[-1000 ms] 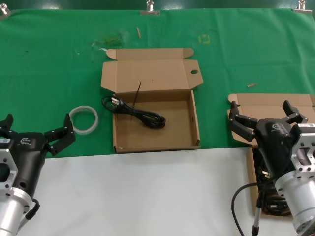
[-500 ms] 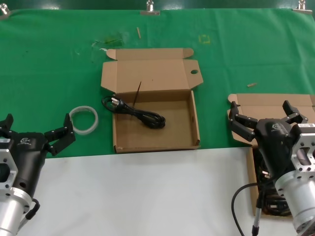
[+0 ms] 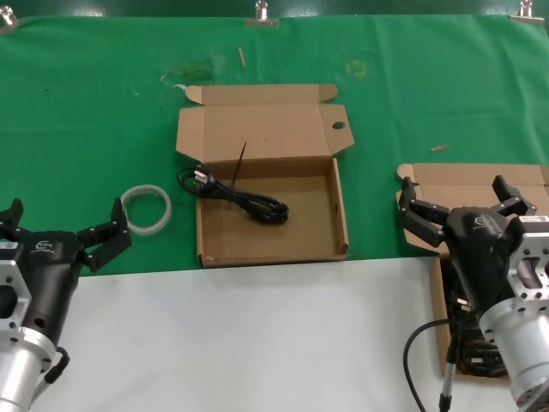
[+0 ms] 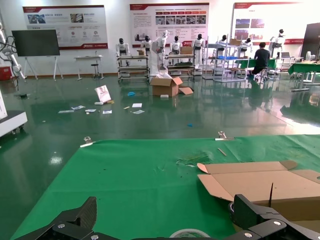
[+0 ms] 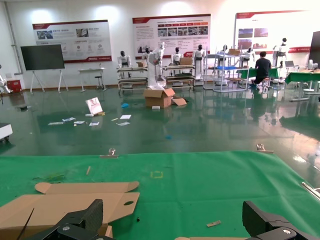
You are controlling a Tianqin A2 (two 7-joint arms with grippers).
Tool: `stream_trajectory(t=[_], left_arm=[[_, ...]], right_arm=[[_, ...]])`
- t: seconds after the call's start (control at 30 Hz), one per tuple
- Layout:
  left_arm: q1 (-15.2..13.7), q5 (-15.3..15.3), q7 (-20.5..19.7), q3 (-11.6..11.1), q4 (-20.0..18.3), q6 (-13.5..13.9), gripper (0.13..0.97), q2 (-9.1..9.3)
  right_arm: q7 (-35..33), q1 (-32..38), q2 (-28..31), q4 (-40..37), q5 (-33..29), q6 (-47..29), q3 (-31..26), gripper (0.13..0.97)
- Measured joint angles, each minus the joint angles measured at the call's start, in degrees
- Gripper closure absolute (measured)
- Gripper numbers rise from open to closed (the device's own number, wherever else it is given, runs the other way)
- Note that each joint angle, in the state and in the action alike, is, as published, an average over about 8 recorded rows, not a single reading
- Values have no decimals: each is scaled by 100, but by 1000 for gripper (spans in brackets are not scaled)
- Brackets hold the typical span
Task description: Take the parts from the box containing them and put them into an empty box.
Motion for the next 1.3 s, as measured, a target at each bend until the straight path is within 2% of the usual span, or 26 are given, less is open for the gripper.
stream_trajectory(t=[1.3], left_arm=[[0,0,0,0,0,0,132,0]], right_arm=[[0,0,0,0,0,0,0,129]])
